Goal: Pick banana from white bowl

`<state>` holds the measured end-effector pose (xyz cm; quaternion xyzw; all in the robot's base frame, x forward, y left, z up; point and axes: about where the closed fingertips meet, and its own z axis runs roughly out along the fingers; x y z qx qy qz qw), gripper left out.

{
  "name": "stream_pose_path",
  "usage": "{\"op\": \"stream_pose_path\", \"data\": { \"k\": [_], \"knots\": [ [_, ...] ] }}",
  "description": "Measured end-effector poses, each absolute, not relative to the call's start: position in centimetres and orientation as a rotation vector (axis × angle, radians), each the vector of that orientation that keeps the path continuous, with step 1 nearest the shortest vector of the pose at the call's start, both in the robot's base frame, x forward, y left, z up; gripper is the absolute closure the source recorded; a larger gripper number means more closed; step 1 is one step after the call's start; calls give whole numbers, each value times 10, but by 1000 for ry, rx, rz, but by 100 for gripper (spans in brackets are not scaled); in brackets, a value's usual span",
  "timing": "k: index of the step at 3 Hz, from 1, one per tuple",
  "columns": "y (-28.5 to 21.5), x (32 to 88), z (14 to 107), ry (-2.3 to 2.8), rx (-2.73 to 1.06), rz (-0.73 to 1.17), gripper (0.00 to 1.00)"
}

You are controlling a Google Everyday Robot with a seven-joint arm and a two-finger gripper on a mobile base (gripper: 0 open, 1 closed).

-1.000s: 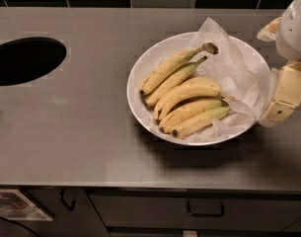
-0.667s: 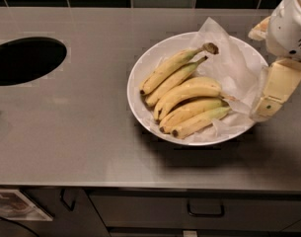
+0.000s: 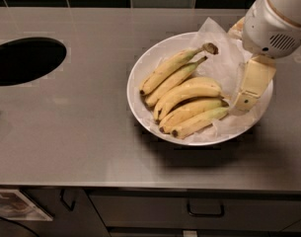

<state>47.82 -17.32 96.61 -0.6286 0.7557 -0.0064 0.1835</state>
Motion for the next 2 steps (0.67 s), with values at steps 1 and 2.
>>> {"op": "stream_pose_path", "data": {
  "k": [1, 2],
  "knots": [
    [-167, 483, 959, 2134, -1771, 15, 1],
    [-162, 486, 952, 2134, -1776, 43, 13]
  ]
}}
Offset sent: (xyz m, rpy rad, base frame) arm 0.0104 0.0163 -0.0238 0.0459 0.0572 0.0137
